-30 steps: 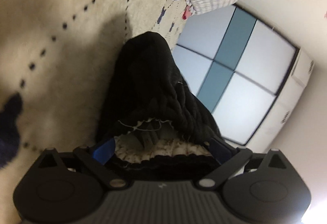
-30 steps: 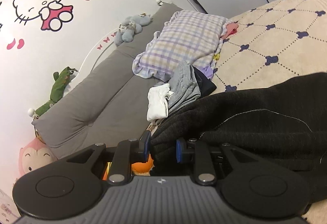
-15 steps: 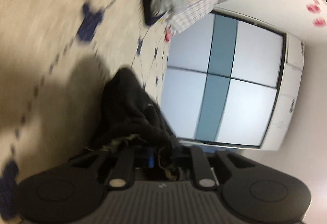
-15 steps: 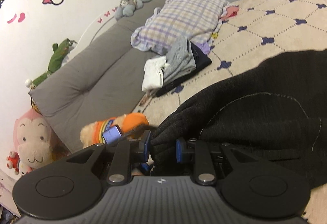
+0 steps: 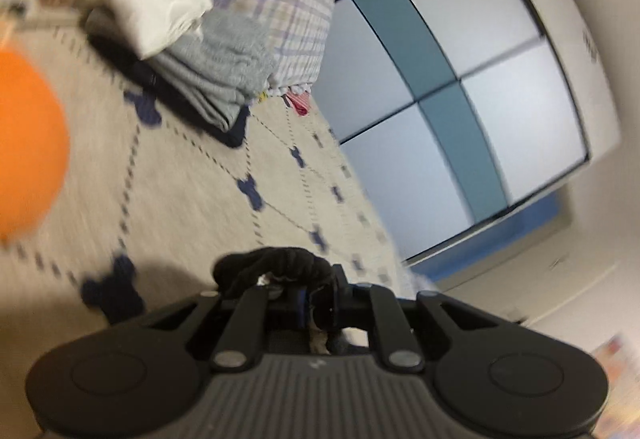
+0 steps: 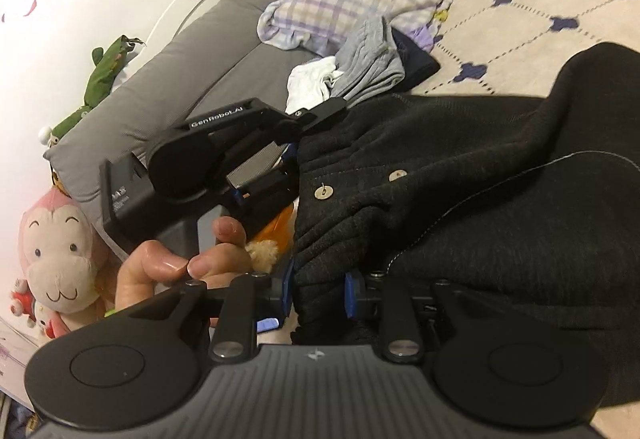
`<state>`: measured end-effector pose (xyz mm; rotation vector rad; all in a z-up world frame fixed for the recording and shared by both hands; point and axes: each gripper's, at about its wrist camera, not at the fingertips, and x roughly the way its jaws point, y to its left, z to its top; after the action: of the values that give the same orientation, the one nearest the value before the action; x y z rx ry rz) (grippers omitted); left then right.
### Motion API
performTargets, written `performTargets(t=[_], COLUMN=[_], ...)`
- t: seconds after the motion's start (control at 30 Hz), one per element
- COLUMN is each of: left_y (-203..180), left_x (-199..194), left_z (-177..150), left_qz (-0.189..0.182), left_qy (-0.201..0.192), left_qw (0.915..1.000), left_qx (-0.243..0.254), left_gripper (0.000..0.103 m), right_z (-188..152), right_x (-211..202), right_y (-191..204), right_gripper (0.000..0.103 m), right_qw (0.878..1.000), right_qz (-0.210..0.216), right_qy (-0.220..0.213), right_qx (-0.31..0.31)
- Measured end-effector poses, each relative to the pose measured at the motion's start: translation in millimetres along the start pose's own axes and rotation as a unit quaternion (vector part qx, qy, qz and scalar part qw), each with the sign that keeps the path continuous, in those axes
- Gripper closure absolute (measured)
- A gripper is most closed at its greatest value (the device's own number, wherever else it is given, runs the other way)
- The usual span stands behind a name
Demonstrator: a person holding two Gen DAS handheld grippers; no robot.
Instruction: Fold clothes
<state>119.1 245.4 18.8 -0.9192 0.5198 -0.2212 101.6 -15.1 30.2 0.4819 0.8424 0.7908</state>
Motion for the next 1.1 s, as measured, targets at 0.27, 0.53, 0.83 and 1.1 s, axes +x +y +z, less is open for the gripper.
performTargets(t=[0.27, 0.53, 0.83, 1.1], left_y=[12, 0, -44, -83], left_x=[21, 20, 3, 4], left_z=[-9, -23, -44, -83], left_qz=[0.085, 0.123, 0.211, 0.169], left_qy=[0.014, 0.017, 0.005, 0.03], left_qw=[0.9935, 0.9867, 0.958, 0.9557], left_qx=[0.075, 0.105, 0.194, 0.239], left_gripper=[0.088, 0.024, 0.011, 0.008], right_z=[-8, -11, -11, -30], right_x=[45, 15, -86, -161], right_y=[-28, -20, -45, -92], right_gripper=[0.069, 0.047, 0.037, 0.036], right_qw=[0.999, 0.998, 0.995, 0.979], right_qz=[-0.015, -0.041, -0.097, -0.184], right_qy=[0.032, 0.036, -0.035, -0.074], right_qx=[0.039, 0.02, 0.018, 0.039])
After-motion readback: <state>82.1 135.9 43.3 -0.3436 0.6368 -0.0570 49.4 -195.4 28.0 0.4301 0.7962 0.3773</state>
